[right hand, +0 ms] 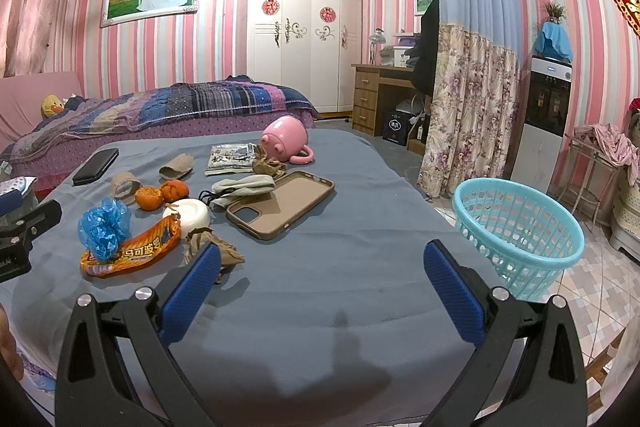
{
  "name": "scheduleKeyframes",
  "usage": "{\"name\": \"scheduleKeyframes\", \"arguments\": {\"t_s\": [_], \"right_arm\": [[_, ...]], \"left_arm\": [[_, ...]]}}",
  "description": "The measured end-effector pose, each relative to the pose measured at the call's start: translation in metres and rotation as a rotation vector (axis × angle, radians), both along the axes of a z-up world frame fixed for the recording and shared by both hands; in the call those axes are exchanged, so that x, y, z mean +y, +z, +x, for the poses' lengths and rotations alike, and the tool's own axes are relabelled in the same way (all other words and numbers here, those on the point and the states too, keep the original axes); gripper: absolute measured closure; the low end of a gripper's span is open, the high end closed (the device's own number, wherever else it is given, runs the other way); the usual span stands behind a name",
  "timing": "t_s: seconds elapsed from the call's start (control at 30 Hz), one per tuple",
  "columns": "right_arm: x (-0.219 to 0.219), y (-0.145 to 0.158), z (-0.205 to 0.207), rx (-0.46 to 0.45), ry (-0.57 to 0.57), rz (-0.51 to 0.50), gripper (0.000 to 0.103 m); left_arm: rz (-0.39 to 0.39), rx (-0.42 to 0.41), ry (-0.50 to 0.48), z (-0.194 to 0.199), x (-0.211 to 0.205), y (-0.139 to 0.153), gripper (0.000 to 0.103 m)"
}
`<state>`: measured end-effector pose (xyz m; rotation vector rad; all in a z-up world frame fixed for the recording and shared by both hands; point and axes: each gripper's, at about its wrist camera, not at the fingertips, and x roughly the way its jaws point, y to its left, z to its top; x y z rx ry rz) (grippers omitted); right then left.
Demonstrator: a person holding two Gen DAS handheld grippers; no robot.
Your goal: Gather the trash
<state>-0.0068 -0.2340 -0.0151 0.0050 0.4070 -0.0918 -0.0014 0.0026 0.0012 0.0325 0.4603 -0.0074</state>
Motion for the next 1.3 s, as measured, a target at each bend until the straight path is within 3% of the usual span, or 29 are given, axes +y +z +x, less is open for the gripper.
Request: {"name": "scheduleKeyframes", "arguments": {"t_s": [1.3], "right_arm": [[-0.0007,0.0008,0.0010,0.000,-0.002,0.002,0.004]], "left_arm": [[0.002,-0.004,0.000,-0.0001,-0.0010,0.0026,0.005]]}}
